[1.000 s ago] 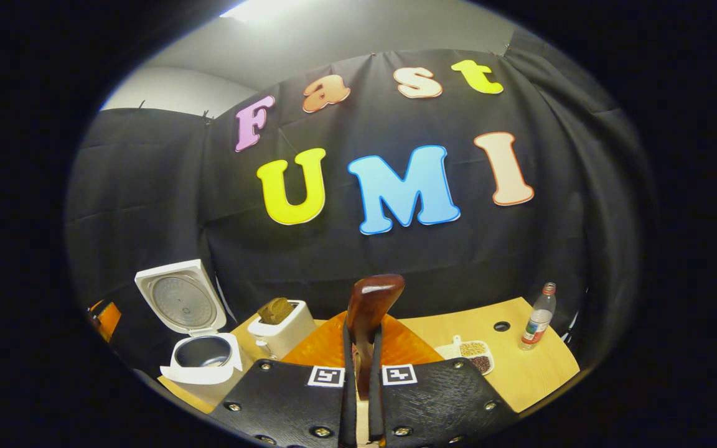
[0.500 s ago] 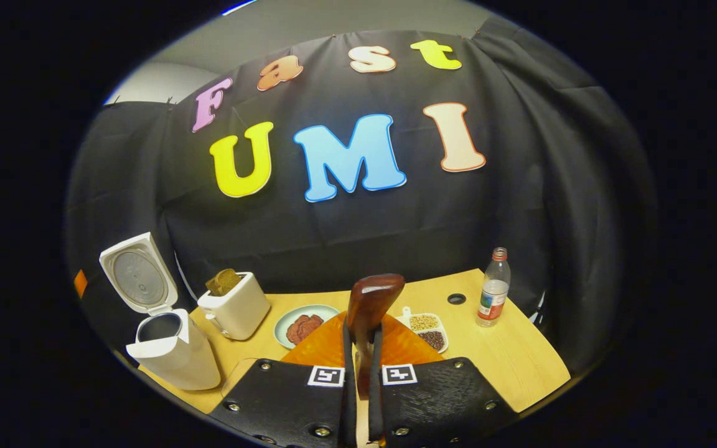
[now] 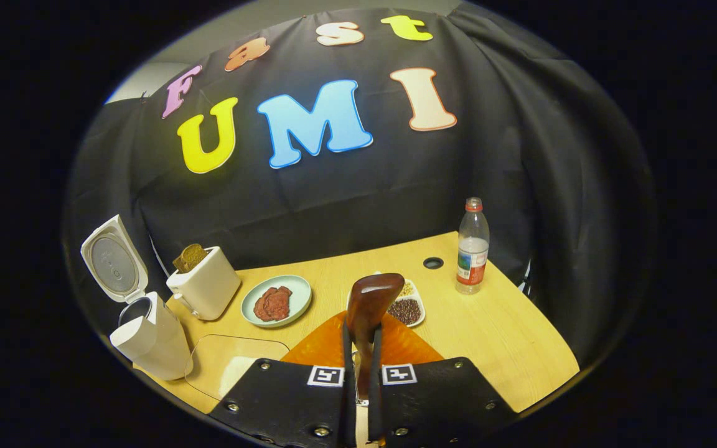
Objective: Close the left gripper, press the button to open the rice cooker; take a wooden spoon from the chopstick holder with the right hand, scoop a spoonful of rice and pour it into the rice cooker, then put the wooden spoon back into the chopstick holder.
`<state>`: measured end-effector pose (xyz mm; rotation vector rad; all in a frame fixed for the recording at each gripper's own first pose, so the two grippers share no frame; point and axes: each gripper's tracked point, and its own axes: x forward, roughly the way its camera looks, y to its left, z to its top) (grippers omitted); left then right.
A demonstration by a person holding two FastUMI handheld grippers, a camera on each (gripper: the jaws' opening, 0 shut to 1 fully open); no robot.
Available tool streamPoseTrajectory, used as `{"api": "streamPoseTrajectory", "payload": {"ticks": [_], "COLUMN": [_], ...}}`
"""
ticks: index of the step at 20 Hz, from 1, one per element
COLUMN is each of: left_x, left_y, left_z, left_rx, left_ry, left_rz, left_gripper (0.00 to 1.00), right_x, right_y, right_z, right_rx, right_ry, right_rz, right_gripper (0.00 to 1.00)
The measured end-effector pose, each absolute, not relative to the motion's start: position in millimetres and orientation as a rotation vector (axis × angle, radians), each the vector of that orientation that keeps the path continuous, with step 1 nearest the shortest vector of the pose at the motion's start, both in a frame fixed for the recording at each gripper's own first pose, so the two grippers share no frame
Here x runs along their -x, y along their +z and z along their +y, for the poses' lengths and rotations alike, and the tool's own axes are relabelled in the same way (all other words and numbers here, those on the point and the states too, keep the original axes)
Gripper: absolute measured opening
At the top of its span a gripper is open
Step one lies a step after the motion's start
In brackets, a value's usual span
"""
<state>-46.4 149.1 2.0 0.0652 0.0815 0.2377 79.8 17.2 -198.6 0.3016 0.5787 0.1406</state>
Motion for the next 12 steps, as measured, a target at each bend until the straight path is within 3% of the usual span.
{"api": "streamPoseTrajectory", "payload": {"ticks": [6, 12], "left_x": [53, 50], "left_y": [5, 9], "left_z": [156, 156], "left_rx": [-0.070, -0.064], "left_ry": [0.267, 0.273], "left_rz": [0.082, 0.075], "left_gripper": [0.91, 0.97], "right_x": [-85, -87], "right_y": [-233, -244], "right_z": [12, 8], "right_rx": [-0.448, -0.443], "right_ry": [0.127, 0.147], "right_rz": [0.658, 0.676], "right_gripper": [0.08, 0.13]}}
